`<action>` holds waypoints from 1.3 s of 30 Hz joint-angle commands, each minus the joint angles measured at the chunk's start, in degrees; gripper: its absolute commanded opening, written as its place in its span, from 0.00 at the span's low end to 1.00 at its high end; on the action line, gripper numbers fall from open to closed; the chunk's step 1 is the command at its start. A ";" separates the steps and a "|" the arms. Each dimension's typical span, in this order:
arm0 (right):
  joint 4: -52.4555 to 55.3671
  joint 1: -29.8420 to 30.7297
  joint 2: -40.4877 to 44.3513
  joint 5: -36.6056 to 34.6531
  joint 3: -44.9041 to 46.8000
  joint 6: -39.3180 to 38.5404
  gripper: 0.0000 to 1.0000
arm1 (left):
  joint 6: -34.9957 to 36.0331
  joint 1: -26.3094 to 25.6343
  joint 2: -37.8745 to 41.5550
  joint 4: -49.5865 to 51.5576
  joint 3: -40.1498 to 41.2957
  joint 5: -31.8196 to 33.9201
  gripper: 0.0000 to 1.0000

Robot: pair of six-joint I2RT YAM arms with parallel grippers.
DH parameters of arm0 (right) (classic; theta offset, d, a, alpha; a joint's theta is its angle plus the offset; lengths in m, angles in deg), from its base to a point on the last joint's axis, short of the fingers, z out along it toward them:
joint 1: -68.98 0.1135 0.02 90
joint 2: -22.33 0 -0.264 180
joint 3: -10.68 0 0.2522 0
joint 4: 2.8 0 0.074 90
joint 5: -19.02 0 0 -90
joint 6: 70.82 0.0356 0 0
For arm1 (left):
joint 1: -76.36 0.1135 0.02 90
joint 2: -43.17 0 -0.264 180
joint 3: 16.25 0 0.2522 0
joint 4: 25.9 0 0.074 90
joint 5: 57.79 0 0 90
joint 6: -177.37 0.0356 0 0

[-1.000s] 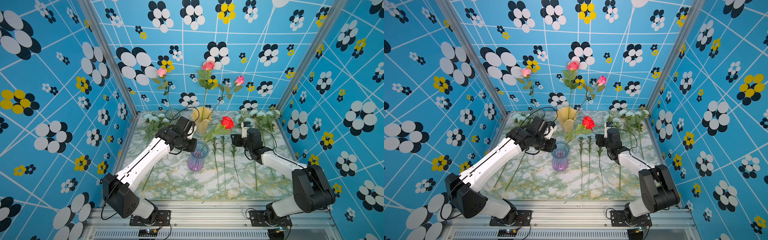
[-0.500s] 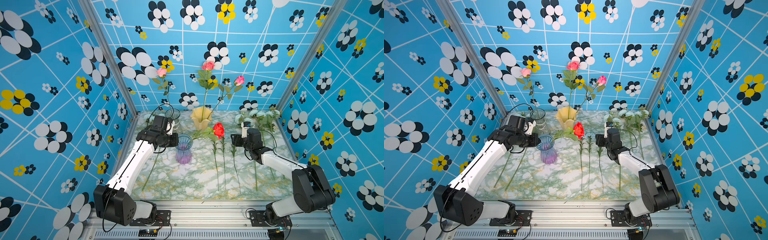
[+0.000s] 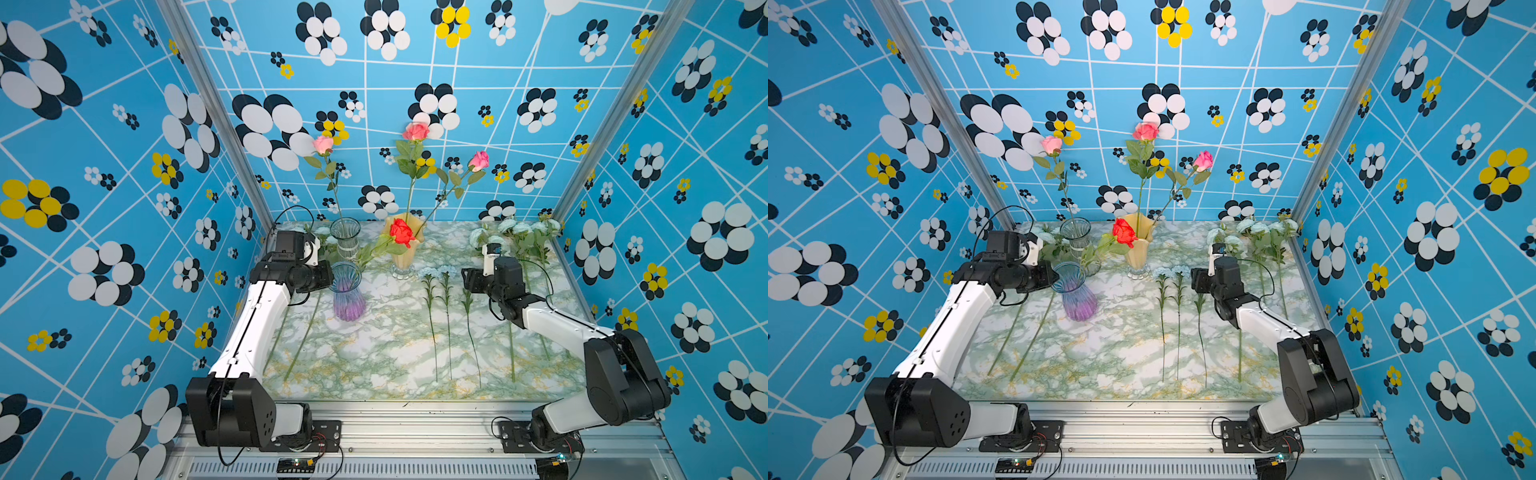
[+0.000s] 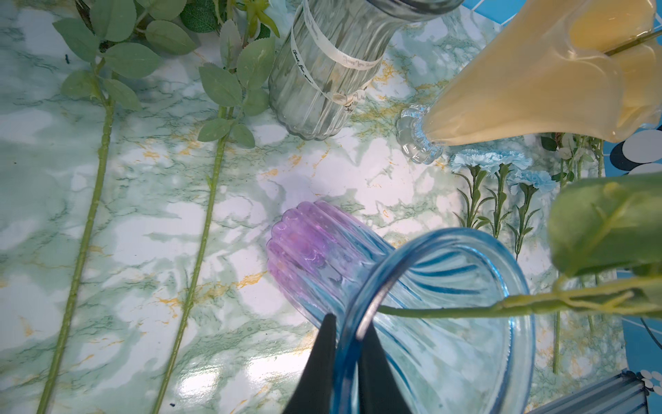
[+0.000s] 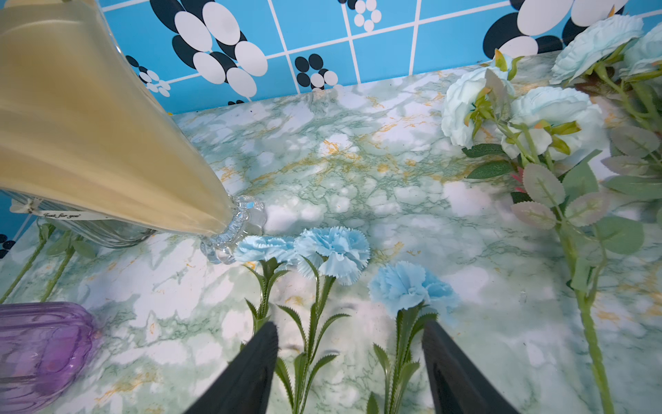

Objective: Pick out blue flowers from the vase
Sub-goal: Move the vase to the center of the board.

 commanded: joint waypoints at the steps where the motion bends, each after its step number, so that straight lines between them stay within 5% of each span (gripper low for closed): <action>1: -0.95 0.31 0.70 -0.07 0.55 0.56 0.67 | 3.56 0.86 -2.68 0.70 -1.48 3.46 0.00; 16: -0.91 0.38 0.47 0.22 0.29 0.56 0.67 | 5.08 2.52 -4.82 2.81 -5.58 7.29 0.00; 24: -0.84 0.39 0.36 0.19 0.17 0.54 0.67 | 4.05 6.21 -7.83 0.66 -5.41 3.28 0.00; 33: -0.81 0.32 0.26 0.32 0.15 0.55 0.67 | 3.63 6.27 -8.16 -0.61 -4.85 2.23 0.25; 36: -0.84 0.39 0.28 0.23 0.27 0.60 0.67 | 3.76 6.31 -7.65 -0.24 -5.14 3.04 0.49; 39: -0.87 0.38 0.35 0.11 0.27 0.58 0.67 | 3.29 6.30 -6.60 -1.07 -4.71 3.43 0.59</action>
